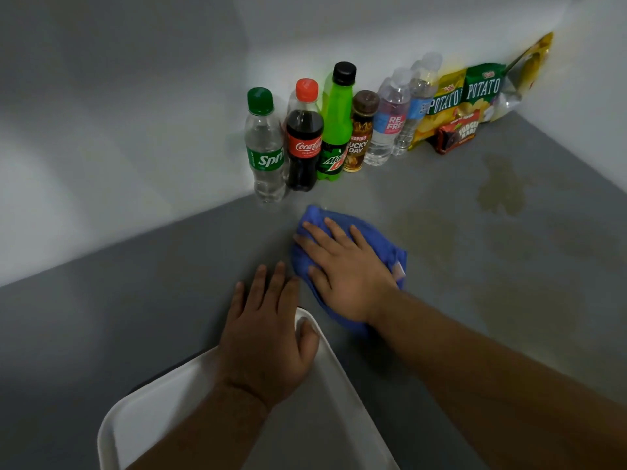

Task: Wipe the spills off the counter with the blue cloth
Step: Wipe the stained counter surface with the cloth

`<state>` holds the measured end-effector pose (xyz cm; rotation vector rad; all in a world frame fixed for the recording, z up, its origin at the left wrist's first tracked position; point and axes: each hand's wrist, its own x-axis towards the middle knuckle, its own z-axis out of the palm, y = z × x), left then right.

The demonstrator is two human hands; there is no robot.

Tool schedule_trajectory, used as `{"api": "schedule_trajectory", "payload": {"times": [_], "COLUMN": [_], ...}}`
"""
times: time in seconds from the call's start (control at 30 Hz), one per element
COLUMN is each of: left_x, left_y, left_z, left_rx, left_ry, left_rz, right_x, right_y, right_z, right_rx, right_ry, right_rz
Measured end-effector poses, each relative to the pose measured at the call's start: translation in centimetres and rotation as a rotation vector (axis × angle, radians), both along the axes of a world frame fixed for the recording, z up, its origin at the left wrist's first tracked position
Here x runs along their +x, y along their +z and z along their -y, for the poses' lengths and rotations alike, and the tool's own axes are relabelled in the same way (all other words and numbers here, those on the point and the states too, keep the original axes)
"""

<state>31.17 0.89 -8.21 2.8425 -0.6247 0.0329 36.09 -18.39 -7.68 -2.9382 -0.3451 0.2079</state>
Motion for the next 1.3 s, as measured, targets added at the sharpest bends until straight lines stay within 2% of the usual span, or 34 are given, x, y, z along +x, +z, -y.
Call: {"api": "schedule_trajectory", "payload": {"times": [0.17,0.4,0.5,0.67,0.9,1.03,1.2,1.3], "left_x": [-0.1,-0.1,-0.2,-0.3,-0.3,-0.4,-0.4,-0.5], "left_y": [0.1,-0.1,-0.1,0.1,0.2,0.3,1.0,1.2], "left_z": [-0.1,-0.1,-0.1,-0.1,-0.1,-0.1,0.2,0.3], "left_rx": [0.039,0.015,0.015,0.017,0.006,0.014,0.028,0.025], "left_ry": [-0.014,-0.012,-0.019,-0.016,-0.026,-0.032,-0.03,-0.021], "left_rz": [0.029,0.06,0.045,0.025,0.013,0.009,-0.003,0.003], "right_x": [3.4,-4.8,-3.0,1.6,-6.5,-5.8,-0.5,-2.6], "right_y": [-0.1,-0.7,-0.5,0.0,-0.5,-0.6,0.0,-0.2], "right_z": [-0.8,4.2,7.0,4.5,5.5,8.7,6.3,5.1], "right_rx": [0.07,0.029,-0.03,-0.047,0.016,-0.02,-0.025,-0.004], "right_ry": [-0.265,-0.139,-0.24,-0.365,-0.127,-0.231,-0.382,-0.305], "right_rz": [0.022,0.008,0.009,-0.002,0.017,0.013,0.003,0.017]}}
